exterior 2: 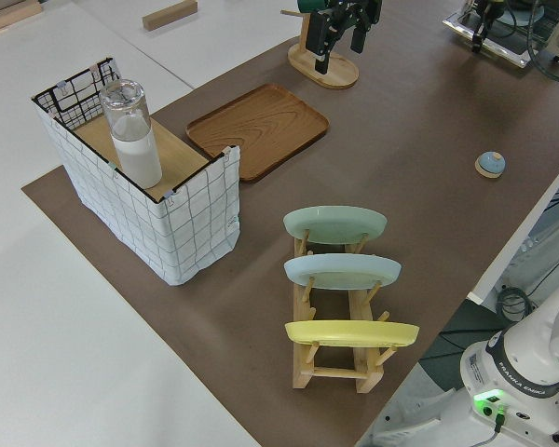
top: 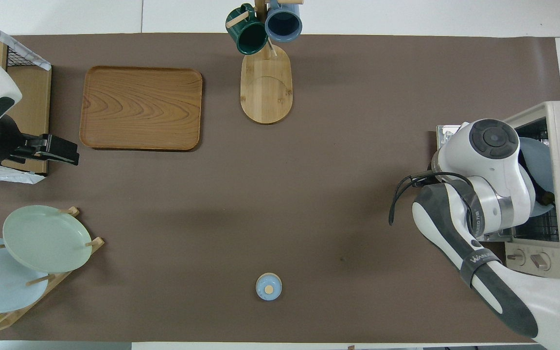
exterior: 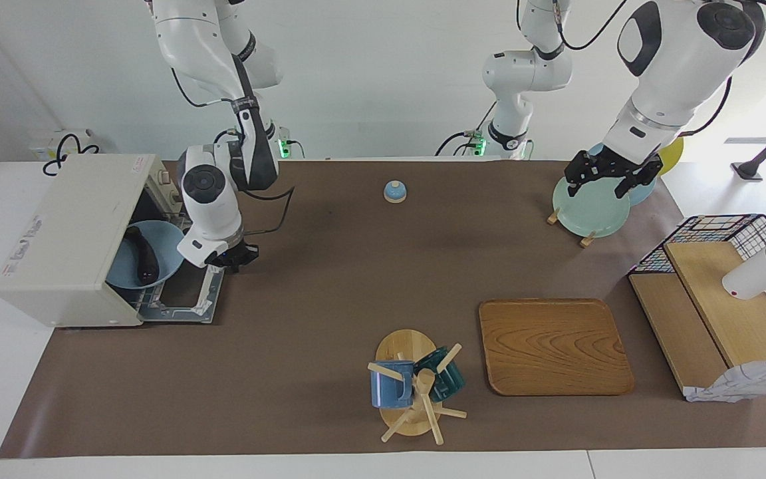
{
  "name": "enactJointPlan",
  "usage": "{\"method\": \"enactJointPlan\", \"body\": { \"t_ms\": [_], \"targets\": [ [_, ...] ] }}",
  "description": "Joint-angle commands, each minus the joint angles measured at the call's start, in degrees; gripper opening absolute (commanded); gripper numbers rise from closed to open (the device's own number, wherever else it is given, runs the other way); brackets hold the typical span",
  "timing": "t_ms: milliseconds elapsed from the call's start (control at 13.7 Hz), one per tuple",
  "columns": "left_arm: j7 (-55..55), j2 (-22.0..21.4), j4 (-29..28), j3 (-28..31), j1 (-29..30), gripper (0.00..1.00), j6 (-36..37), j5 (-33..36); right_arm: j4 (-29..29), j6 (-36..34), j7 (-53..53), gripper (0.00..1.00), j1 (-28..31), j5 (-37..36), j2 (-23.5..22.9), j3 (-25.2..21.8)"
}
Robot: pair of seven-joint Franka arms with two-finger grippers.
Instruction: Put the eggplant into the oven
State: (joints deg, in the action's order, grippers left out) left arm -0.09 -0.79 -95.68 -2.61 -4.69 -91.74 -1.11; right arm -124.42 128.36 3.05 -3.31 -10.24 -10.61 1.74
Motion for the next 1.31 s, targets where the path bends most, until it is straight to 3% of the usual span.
{"method": "enactJointPlan", "body": {
  "t_ms": [0, 291, 510, 728, 1238],
  "targets": [
    [0.62, -0.35, 0.5, -0.38, 0.65, 1.0, 1.12, 0.76, -1.96, 1.19, -1.03, 0.0, 1.38, -0.92, 0.94, 0.37],
    [0.62, -0.35, 0.5, -0.38, 0.65, 1.0, 1.12, 0.76, -2.32, 0.76, -2.78, 0.0, 1.73, -4.5, 1.11, 0.37],
    [0.62, -0.35, 0.5, -0.38, 0.74, 1.0, 1.12, 0.76, 3.46, -8.96, -4.18, 0.0, 1.2, -8.65, 0.68, 0.46],
    [0.62, -0.35, 0.5, -0.38, 0.65, 1.0, 1.12, 0.76, 9.53, -17.07, -14.0, 0.0, 2.16, -8.83, 1.9, 0.29],
    [0.62, -0.35, 0.5, -0.38, 0.65, 1.0, 1.12, 0.76, 10.34, -21.66, -24.66, 0.0, 9.02, -8.83, 7.0, -0.07]
  ]
}}
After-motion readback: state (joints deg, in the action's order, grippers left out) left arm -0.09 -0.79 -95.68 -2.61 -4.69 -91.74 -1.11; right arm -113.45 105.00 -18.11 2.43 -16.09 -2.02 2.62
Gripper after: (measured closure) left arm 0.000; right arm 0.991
